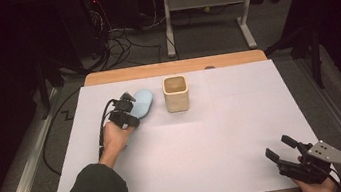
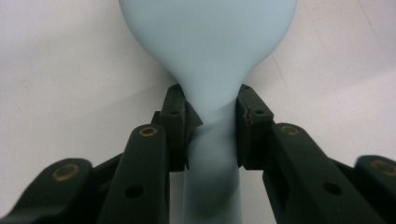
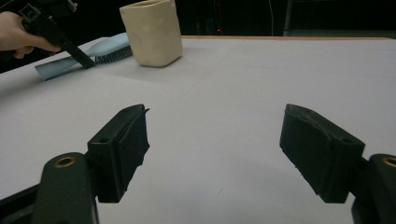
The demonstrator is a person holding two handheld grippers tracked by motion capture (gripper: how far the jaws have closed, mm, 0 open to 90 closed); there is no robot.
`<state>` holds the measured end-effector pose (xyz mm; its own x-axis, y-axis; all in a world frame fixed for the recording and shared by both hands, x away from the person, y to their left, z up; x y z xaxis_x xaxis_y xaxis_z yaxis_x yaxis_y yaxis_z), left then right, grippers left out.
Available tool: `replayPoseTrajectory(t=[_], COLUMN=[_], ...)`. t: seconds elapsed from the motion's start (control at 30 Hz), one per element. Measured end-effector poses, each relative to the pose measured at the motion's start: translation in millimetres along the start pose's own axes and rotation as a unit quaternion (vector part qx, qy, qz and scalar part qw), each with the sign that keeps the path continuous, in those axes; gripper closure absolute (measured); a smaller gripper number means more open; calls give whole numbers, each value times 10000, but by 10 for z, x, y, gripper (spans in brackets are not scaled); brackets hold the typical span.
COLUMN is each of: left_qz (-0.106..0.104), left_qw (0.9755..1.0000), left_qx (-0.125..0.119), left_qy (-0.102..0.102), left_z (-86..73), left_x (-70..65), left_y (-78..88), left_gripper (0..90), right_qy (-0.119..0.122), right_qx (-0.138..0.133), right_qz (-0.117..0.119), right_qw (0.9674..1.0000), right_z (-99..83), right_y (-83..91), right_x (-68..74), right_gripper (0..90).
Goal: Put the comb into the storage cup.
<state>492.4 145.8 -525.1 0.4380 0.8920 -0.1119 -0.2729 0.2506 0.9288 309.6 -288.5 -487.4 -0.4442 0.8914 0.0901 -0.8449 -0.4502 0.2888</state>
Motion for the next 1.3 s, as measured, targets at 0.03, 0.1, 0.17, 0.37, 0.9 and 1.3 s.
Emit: replayPoseTrajectory(t=[0.03, 0.1, 0.17, 0.37, 0.9, 1.3], left_qz=[-2, 3, -12, -60, -255, -417], left_qw=[10000, 10000, 10000, 9999, 9985, 9964], left_qx=[-6, -12, -29, -99, -369, -571], left_qy=[-25, -64, -80, -103, -324, -466], left_z=[-3, -11, -14, -19, -40, -140], left_x=[1, 1, 2, -13, -110, -184], left_y=[3, 10, 19, 54, 208, 362], left_gripper=[697, 697, 698, 700, 700, 699], right_qy=[-6, 8, 5, 26, 11, 21], right_qx=[1, -1, -10, -9, -42, -53], right_qz=[0, 2, -10, 1, 7, 11], right_qw=[10000, 10000, 10000, 10000, 10000, 10000], right_z=[0, 0, 1, 1, 9, 11], right_y=[1, 1, 1, 3, 16, 18], right_x=[3, 2, -1, 1, -4, 3], right_gripper=[244, 244, 244, 245, 246, 245])
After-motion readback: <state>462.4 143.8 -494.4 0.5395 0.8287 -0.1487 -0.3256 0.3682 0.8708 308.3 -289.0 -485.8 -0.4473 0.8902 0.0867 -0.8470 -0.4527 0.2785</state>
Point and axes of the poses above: each handheld gripper's, and its own axes: y roughly backward along the jaws, z roughly out of its top, x roughly to its left, the point moved 9 cm from there along -y, roughly forward along the jaws, and after that the axes turned 3 degrees about -z, right-handed, at the moved point
